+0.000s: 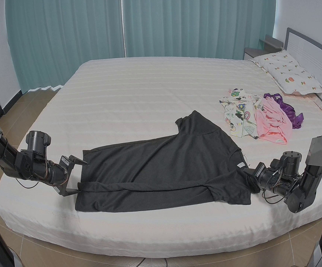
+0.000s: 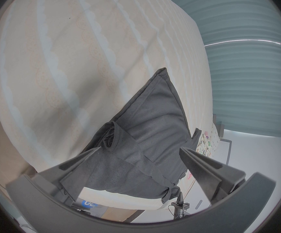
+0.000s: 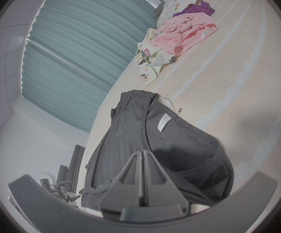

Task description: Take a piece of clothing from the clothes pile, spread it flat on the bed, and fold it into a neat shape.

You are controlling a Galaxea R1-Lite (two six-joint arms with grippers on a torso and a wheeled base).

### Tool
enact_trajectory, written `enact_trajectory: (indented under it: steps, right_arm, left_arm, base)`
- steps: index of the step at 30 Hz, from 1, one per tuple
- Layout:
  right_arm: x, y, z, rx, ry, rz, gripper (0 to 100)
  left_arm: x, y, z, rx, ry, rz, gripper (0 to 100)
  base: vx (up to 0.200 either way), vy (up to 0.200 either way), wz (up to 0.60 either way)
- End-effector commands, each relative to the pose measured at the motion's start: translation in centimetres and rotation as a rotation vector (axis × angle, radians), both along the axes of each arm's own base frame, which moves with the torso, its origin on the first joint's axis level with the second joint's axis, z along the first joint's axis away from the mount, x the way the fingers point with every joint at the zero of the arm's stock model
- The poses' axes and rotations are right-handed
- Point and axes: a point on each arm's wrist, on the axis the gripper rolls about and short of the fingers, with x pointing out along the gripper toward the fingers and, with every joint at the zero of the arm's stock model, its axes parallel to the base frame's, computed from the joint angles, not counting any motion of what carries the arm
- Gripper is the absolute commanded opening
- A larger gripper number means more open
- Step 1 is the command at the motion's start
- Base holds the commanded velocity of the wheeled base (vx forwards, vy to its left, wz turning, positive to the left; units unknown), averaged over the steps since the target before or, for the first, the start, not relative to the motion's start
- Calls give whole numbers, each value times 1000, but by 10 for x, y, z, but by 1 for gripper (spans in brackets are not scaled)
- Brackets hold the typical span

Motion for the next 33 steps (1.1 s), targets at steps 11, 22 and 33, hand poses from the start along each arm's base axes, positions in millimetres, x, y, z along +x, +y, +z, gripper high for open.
enact_trajectory:
  steps: [11,22,33]
  right_arm:
    - [-2,0,0,1,0,-1,0]
    - [-3,0,1,3,-28,3,0]
    - [-3,0,-1,2,-23,3,0]
  left_arm:
    - [0,-3,-1,8,-6,-13,100]
    - [8,-3,-11,71,12,23,100]
    - [15,-7,-15,90,23,32,0]
  base:
    - [0,0,0]
    - [0,0,0]
    - [0,0,0]
